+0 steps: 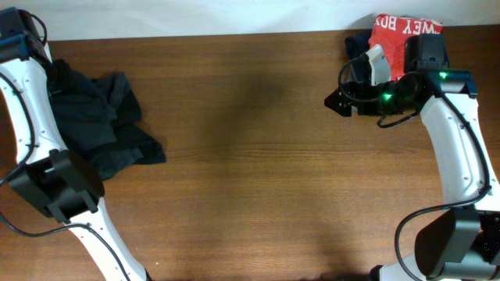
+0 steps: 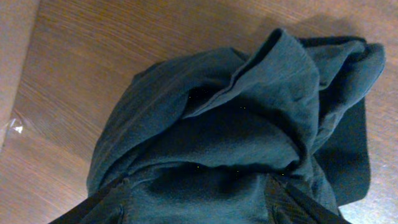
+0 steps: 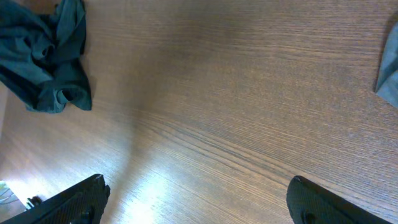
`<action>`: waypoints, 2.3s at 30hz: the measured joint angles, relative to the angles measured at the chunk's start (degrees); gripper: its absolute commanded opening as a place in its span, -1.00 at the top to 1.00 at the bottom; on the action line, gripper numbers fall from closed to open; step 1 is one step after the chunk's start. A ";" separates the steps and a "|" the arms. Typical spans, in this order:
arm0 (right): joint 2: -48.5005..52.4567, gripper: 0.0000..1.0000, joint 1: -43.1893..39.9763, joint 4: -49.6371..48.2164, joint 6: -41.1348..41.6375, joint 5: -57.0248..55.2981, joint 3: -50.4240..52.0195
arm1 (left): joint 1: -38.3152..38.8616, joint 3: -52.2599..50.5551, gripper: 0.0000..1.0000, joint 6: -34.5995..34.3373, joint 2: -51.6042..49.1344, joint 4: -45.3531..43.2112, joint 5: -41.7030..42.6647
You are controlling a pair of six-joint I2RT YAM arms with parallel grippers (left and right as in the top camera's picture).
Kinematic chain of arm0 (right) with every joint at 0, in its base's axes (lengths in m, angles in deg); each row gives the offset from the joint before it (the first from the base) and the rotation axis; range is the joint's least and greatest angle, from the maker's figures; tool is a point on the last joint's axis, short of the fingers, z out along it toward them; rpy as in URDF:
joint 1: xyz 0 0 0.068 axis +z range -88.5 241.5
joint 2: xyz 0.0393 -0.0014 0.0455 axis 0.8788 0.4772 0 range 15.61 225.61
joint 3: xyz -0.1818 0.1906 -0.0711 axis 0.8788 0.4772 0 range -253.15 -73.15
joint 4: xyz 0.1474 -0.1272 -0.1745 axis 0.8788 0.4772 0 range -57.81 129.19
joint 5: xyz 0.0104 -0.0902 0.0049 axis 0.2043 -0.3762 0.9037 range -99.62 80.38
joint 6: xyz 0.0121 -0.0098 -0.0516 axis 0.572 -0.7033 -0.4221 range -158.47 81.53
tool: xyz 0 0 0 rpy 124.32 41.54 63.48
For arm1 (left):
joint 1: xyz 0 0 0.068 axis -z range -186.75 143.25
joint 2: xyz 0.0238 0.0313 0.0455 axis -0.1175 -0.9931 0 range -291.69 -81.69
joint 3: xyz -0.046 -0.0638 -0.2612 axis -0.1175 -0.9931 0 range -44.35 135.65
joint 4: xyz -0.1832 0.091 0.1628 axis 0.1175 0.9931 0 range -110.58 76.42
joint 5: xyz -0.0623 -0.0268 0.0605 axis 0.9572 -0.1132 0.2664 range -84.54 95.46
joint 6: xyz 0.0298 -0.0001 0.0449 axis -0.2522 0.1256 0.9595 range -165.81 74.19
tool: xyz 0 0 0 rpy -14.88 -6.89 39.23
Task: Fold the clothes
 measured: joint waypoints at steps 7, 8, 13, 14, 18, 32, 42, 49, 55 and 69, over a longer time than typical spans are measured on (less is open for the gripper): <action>0.00 -0.92 0.00 0.00 0.02 -0.02 0.00 | 0.00 -5.79 -0.24 1.97 0.00 -2.19 -0.61; 0.00 -0.92 0.00 0.00 0.00 -0.02 0.00 | 0.00 -6.84 -0.16 2.01 0.00 -2.82 -0.63; 0.00 -0.92 0.00 0.00 0.00 -0.02 0.00 | 0.00 -10.14 0.61 2.47 0.00 -4.15 -0.79; 0.00 -0.92 0.00 0.00 -0.02 -0.02 0.00 | -0.02 -10.19 0.68 2.64 0.00 -4.55 -0.79; 0.00 -0.92 0.00 -0.02 0.02 -0.04 0.00 | 0.00 -9.94 0.82 1.79 0.00 -4.02 -0.76; 0.02 -0.92 0.00 -0.02 0.00 -0.20 0.00 | 0.11 21.88 0.98 -3.08 -0.15 15.39 1.42; 0.02 -0.92 0.00 0.00 0.04 -0.20 -0.04 | 2.75 37.00 0.97 -4.15 3.74 18.12 12.15; 0.00 -0.92 0.00 -0.02 0.00 -0.20 -0.04 | 9.14 37.00 0.98 -4.09 10.54 9.22 21.31; 0.02 -0.92 0.00 0.00 0.04 -0.20 -0.07 | 15.98 37.42 0.98 -4.11 15.12 1.90 27.96; 0.02 -0.92 0.00 0.07 0.00 -0.22 -0.09 | 32.17 28.39 0.97 -4.13 12.46 -2.54 32.15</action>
